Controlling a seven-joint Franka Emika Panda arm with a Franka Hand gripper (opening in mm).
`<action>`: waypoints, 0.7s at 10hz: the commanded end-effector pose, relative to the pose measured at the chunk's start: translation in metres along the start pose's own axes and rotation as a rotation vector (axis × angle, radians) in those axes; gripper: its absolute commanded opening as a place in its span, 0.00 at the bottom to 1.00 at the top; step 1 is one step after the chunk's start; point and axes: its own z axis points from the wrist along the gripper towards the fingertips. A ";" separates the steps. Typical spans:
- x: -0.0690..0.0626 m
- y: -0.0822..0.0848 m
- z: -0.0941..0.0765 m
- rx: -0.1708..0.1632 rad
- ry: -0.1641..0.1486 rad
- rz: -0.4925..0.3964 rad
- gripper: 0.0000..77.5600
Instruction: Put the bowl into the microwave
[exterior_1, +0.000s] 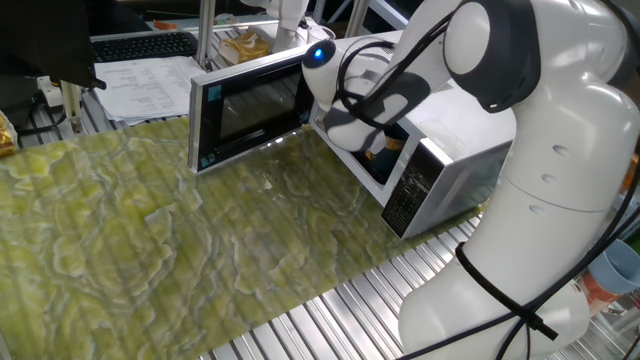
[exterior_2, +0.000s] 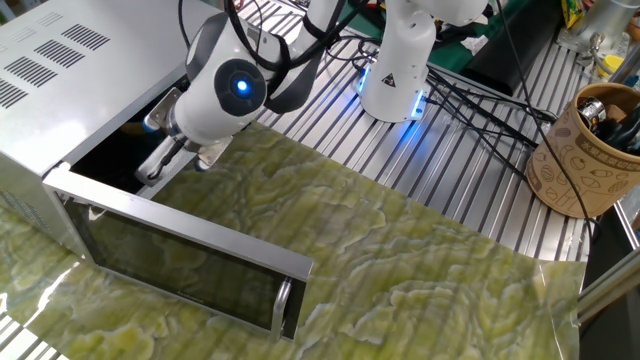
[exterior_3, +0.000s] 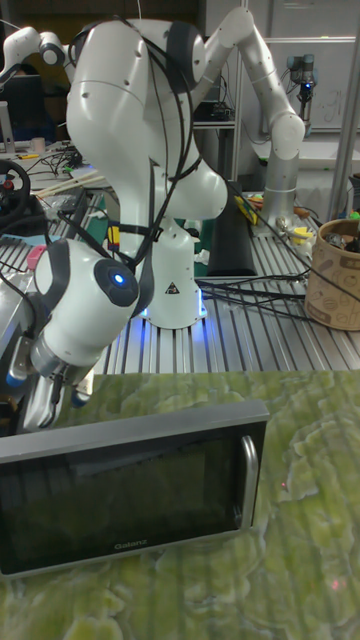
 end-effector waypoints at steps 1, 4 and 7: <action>-0.002 0.001 -0.001 0.023 -0.036 0.039 0.01; 0.000 -0.001 -0.001 0.021 -0.051 0.134 0.01; 0.014 -0.012 -0.006 0.023 -0.046 0.180 0.01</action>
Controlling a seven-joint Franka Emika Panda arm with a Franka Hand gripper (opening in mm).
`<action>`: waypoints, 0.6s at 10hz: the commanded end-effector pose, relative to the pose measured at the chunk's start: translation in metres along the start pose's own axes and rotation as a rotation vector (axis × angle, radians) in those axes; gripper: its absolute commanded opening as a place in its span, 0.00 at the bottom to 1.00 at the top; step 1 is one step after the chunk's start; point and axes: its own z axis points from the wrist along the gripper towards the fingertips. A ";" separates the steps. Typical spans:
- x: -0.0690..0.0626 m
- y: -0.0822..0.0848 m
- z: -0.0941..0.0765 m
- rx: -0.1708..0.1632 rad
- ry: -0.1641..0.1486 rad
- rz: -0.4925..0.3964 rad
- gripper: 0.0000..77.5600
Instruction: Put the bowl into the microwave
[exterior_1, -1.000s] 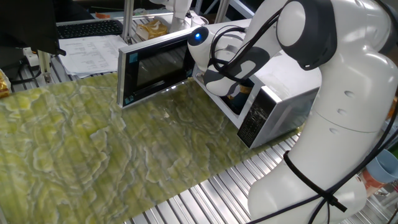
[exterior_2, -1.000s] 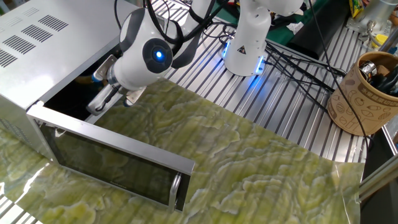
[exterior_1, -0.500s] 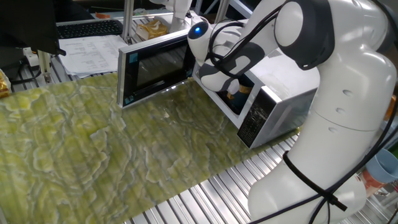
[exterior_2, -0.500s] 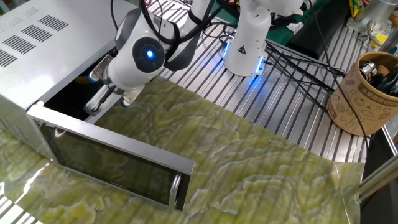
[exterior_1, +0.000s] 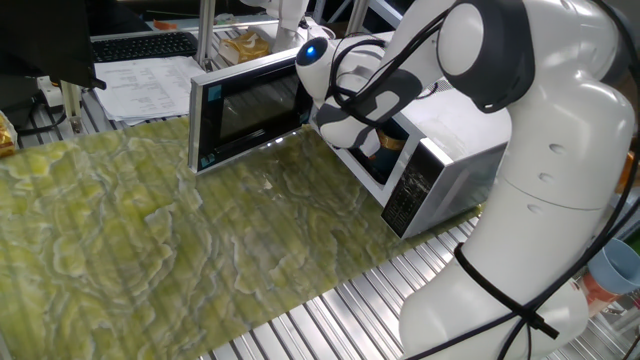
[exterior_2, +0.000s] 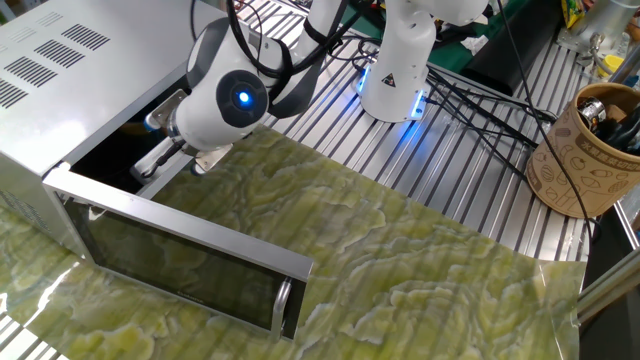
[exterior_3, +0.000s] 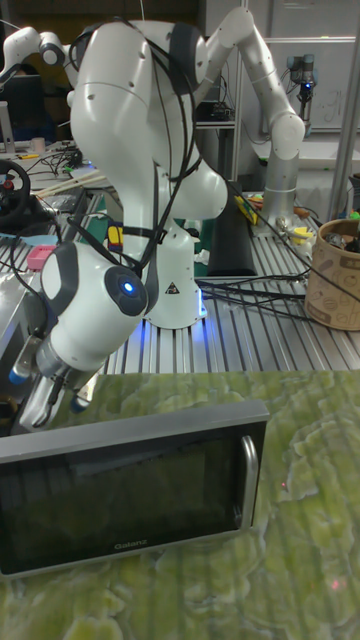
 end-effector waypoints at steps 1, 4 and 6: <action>0.010 -0.013 -0.008 -0.004 0.000 0.041 0.01; 0.015 -0.019 -0.008 0.021 -0.031 0.047 0.01; 0.015 -0.019 -0.015 0.027 -0.005 0.042 0.01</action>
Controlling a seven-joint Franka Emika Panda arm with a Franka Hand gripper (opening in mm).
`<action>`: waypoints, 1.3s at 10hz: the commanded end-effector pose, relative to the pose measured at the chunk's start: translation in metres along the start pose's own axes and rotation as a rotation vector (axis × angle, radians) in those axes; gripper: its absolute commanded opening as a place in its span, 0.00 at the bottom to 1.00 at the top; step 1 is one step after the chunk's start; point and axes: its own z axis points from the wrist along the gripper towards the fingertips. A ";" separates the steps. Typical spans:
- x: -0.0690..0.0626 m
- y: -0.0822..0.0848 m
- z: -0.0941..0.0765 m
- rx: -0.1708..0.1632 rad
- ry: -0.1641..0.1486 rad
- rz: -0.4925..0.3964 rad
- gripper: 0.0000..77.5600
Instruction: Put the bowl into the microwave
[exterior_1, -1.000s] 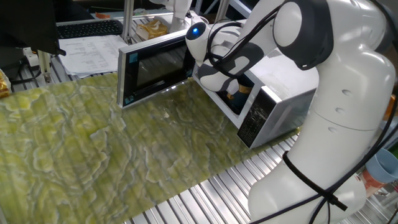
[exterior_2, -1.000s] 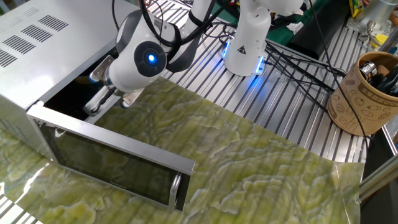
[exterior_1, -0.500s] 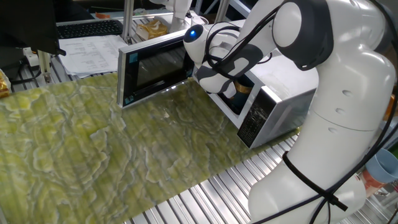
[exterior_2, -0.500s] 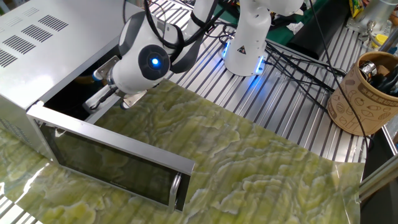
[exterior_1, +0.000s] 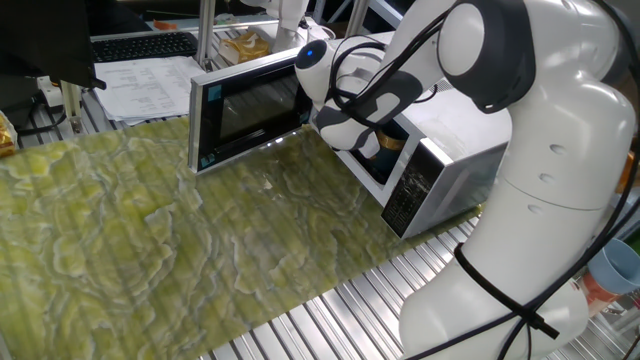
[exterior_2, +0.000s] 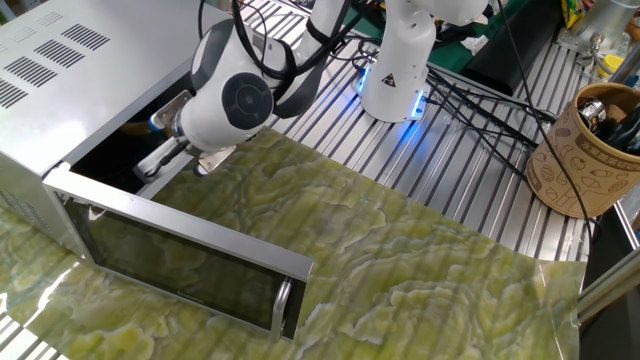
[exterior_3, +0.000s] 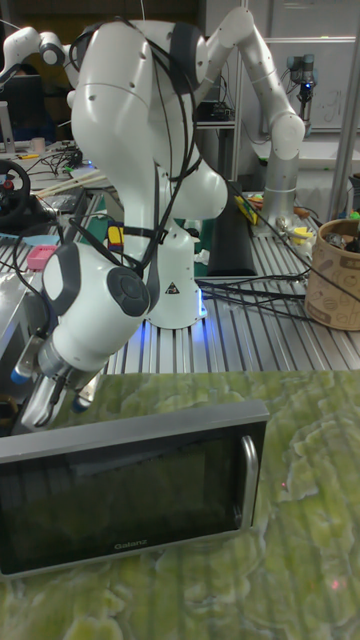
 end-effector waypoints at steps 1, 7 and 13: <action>0.015 -0.019 -0.017 0.025 -0.007 0.046 0.01; 0.012 -0.014 -0.028 0.027 0.075 -0.034 0.01; 0.010 -0.013 -0.013 0.013 0.041 -0.056 0.01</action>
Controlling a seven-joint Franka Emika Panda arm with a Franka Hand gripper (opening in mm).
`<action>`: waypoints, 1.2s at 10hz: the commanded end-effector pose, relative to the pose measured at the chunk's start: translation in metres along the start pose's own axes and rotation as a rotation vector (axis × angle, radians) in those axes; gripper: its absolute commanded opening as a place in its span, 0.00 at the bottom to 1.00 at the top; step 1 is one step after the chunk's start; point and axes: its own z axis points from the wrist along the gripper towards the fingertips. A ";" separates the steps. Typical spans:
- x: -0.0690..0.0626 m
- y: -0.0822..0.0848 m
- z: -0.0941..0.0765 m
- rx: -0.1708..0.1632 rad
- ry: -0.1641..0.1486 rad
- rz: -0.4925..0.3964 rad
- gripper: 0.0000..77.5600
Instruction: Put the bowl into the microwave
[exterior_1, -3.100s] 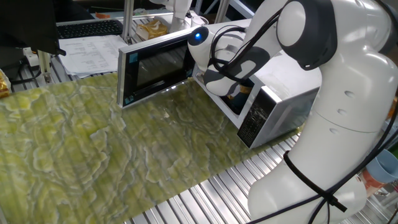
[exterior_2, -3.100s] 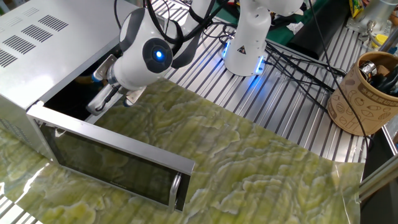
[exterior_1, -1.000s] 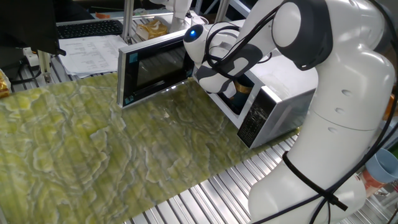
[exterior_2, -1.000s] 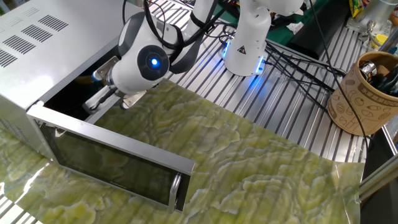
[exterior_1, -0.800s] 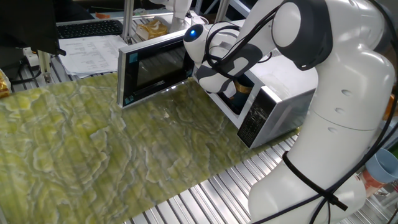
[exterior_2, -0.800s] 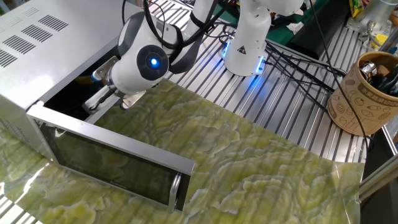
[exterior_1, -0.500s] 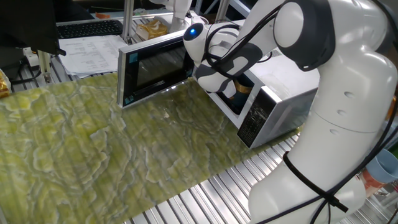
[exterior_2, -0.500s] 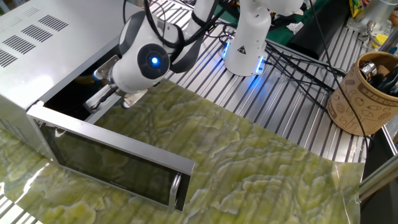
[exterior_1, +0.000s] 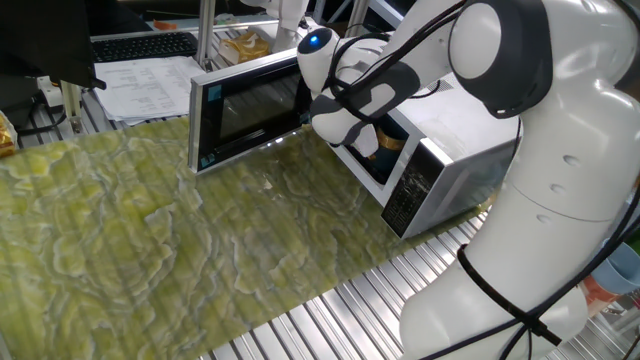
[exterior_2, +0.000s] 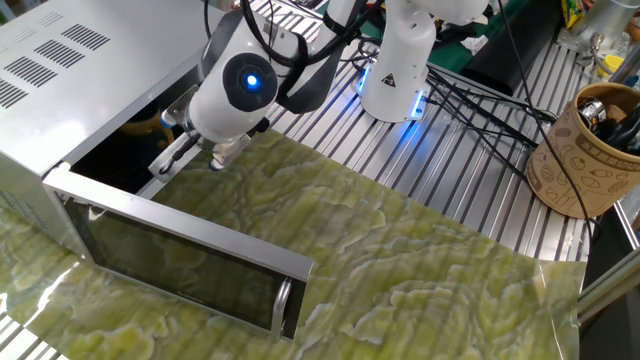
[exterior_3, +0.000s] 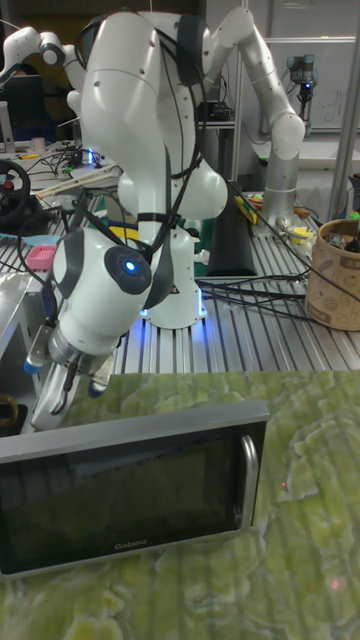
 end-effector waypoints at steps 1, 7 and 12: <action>-0.006 0.002 0.017 -0.014 -0.108 -0.012 0.01; -0.005 -0.003 0.025 0.008 -0.136 -0.027 0.01; -0.012 -0.012 0.028 0.006 -0.123 -0.045 0.01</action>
